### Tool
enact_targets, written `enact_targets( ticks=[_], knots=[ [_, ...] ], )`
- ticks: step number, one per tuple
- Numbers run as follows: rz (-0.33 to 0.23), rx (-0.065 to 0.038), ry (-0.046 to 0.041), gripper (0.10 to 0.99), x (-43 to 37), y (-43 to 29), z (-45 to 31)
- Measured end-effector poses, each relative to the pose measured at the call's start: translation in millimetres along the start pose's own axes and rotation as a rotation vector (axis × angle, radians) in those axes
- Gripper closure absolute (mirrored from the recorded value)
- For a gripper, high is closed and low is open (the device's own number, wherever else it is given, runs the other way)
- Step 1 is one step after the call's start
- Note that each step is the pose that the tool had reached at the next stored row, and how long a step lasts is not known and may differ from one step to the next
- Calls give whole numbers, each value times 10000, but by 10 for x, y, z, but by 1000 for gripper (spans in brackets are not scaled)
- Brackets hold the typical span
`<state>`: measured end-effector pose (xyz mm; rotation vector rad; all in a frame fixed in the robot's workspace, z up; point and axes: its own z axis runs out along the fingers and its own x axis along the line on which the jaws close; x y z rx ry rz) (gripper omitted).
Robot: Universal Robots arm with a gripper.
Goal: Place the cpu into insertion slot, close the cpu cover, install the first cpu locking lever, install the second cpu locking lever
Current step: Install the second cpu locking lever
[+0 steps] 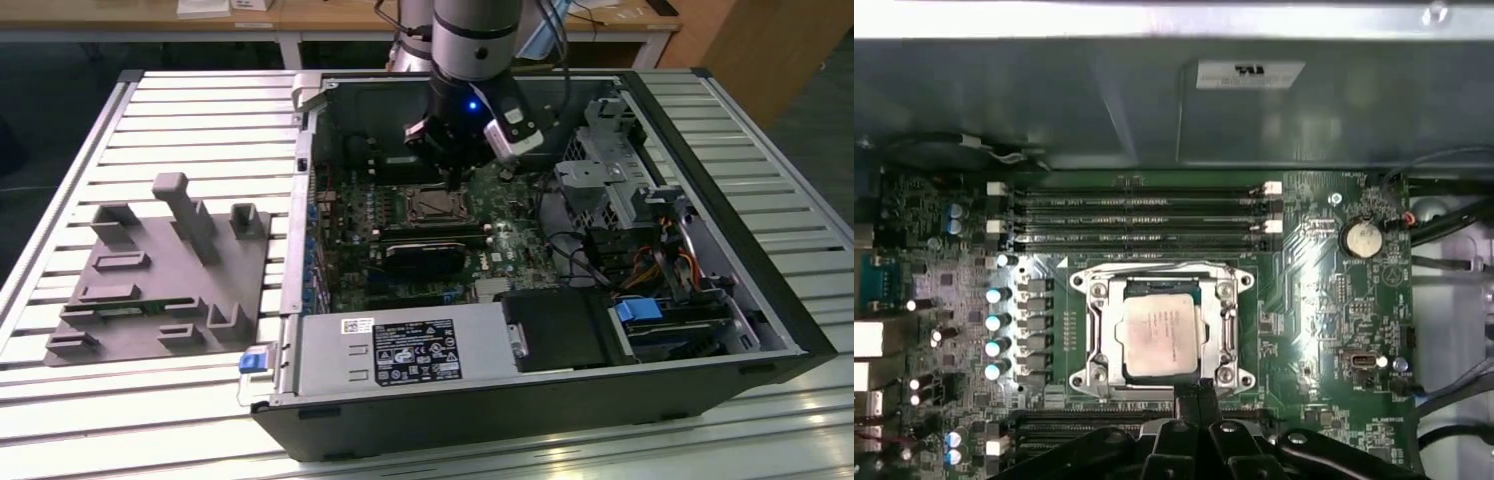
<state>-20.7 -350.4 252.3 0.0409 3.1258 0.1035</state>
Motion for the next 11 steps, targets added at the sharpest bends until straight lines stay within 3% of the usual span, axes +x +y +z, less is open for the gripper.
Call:
enact_targets(
  ticks=[11],
  knots=[
    [3,3,31,980,-1,-111,143]
  ],
)
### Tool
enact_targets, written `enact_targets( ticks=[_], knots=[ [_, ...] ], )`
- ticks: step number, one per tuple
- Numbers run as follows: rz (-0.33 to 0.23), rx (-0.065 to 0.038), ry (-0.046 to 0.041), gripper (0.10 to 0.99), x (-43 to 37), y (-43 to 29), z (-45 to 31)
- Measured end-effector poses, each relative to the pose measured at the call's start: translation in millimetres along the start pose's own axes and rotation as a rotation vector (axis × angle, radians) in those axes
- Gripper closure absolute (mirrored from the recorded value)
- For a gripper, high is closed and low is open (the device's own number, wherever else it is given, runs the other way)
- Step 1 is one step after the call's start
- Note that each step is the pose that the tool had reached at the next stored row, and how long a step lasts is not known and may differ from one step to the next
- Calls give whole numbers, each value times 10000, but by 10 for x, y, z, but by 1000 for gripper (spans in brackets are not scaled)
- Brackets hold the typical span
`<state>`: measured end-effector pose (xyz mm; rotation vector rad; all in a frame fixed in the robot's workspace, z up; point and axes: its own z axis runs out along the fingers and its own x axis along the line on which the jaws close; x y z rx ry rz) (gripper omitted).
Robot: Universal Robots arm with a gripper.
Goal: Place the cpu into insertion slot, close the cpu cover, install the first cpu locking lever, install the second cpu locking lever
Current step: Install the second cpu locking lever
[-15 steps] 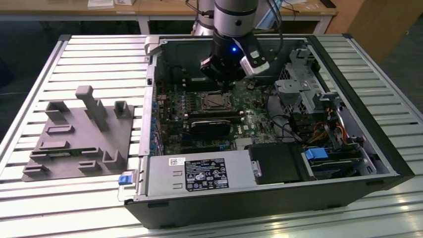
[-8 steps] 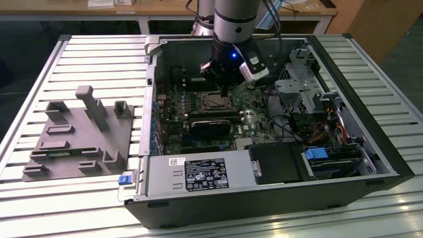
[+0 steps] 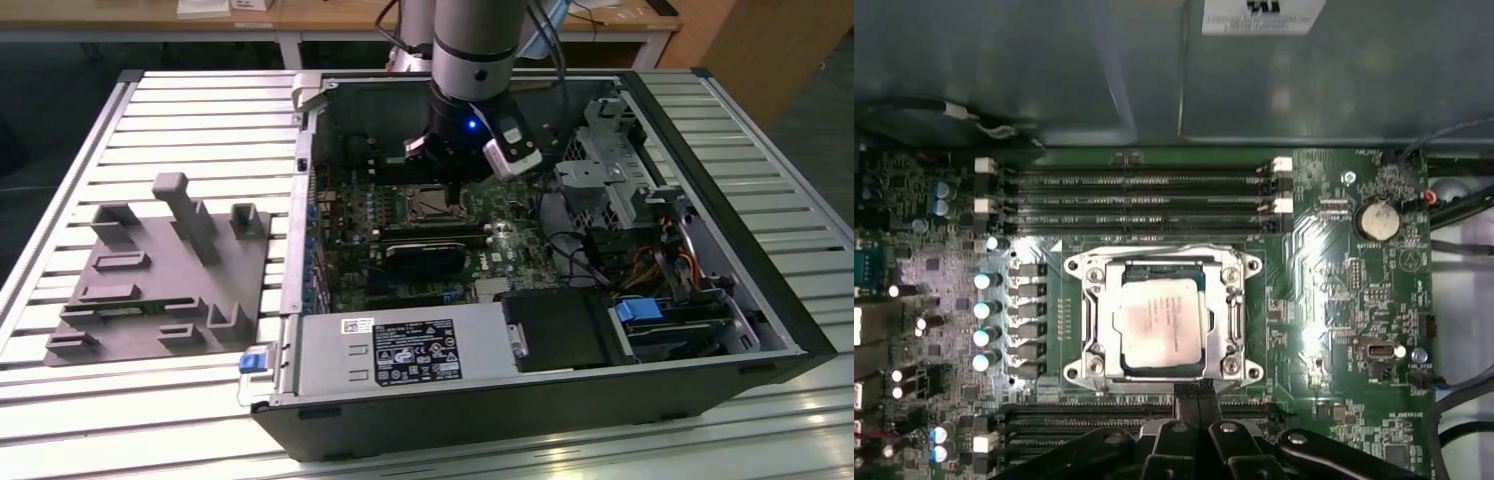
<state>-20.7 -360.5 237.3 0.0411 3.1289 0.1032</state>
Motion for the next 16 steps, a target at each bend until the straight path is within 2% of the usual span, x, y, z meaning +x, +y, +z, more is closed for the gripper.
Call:
enact_targets(
  ticks=[4,9,16],
  knots=[
    [-1,-2,-1,980,-2,-69,22],
    [0,-2,-2,980,20,-99,43],
    [-1,-1,-2,980,184,-122,63]
  ],
)
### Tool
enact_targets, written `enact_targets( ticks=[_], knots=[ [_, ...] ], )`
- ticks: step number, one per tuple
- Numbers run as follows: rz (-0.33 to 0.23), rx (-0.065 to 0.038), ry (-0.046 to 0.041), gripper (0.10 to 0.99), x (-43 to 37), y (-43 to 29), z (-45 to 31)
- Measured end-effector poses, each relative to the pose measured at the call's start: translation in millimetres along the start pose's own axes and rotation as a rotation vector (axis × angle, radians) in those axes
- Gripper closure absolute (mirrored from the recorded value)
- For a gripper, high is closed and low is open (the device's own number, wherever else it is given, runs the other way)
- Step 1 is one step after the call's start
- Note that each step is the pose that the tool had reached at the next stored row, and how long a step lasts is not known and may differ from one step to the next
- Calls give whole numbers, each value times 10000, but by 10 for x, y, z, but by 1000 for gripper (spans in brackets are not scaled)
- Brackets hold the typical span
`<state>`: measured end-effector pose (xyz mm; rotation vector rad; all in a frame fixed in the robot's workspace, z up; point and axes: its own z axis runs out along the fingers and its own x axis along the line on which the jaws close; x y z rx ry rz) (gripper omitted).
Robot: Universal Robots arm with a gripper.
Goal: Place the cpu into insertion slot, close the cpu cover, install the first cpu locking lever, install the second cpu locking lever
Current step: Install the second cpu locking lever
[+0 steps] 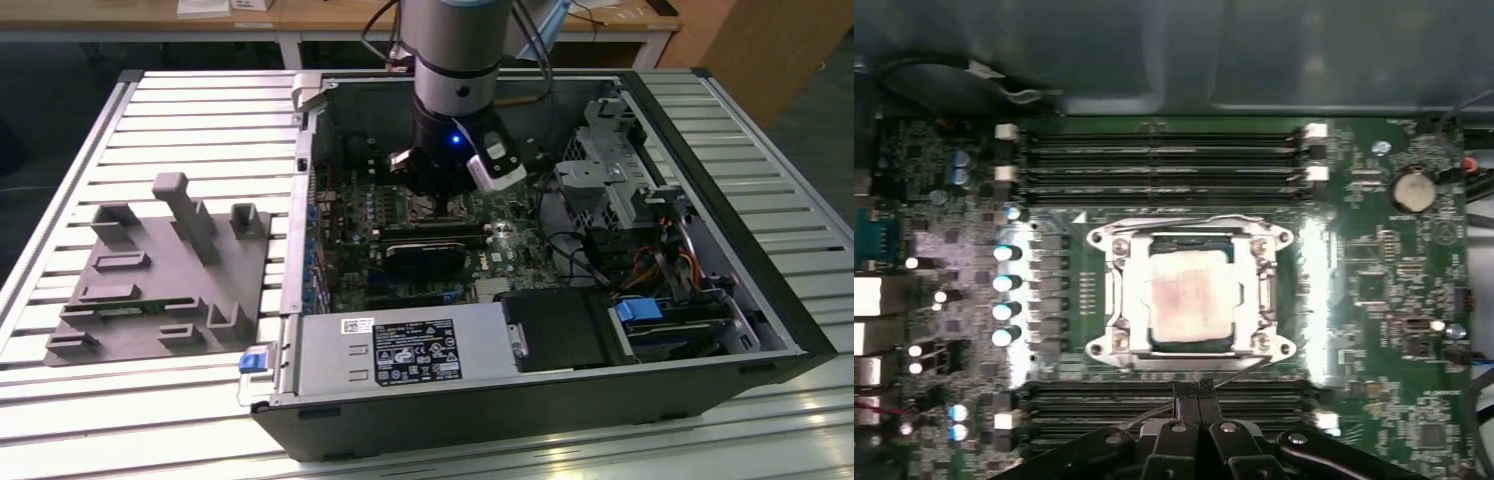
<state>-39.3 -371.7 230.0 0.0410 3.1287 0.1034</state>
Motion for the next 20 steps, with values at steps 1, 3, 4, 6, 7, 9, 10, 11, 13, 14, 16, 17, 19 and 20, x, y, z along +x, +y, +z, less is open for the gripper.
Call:
enact_targets(
  ticks=[1,3,4,6,7,9,10,11,13,14,16,17,19,20],
  knots=[
    [0,-1,0,980,27,-2,4],
    [1,-2,-1,980,64,-5,17],
    [1,0,0,980,71,-7,31],
    [0,-1,2,980,73,-9,67],
    [0,-1,4,980,74,-10,85],
    [1,-4,6,980,77,-15,120],
    [1,-32,7,980,80,-26,127],
    [3,-96,8,980,84,-39,131],
    [4,-234,11,980,89,-69,136],
    [5,-289,12,980,93,-88,136],
    [7,-420,9,980,120,-128,135],
    [3,-454,6,980,136,-134,135],
    [-16,-509,2,980,171,-140,137],
    [-29,-534,1,980,187,-141,139]
  ],
)
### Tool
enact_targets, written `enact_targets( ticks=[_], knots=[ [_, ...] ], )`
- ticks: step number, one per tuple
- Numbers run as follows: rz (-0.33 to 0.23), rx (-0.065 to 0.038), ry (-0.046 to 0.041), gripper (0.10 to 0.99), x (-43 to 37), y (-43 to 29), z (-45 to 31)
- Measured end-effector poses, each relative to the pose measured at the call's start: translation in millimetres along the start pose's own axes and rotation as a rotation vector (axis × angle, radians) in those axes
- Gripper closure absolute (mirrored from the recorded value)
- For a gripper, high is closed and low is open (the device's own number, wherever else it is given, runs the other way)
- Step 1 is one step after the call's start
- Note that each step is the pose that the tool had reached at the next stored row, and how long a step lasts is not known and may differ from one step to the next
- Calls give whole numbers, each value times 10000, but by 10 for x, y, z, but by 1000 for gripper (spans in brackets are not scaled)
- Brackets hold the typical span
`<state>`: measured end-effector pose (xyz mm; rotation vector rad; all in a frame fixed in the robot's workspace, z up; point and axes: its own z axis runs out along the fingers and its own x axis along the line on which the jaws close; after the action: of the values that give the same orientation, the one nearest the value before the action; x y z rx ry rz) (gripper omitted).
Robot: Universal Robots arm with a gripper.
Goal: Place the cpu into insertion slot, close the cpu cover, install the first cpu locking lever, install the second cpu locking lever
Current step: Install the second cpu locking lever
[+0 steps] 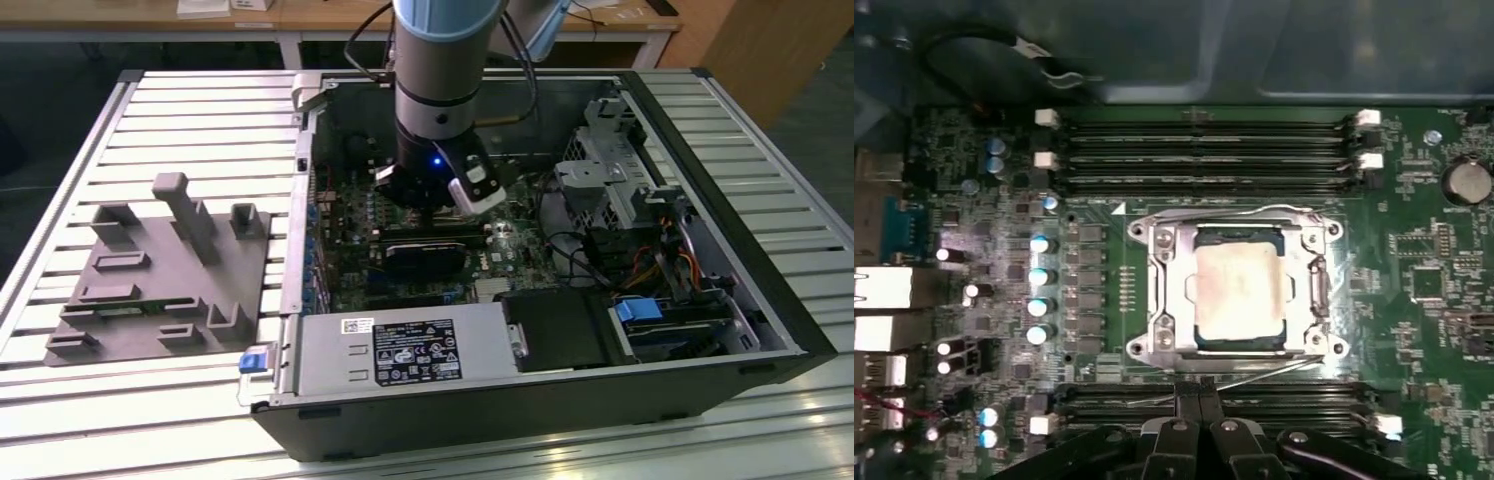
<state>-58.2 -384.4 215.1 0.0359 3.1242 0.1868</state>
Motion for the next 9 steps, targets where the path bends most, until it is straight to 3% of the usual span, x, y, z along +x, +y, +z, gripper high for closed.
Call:
enact_targets(
  ticks=[7,9],
  knots=[
    [-181,-106,23,980,38,-11,55],
    [-181,-179,22,980,49,-21,58]
  ],
)
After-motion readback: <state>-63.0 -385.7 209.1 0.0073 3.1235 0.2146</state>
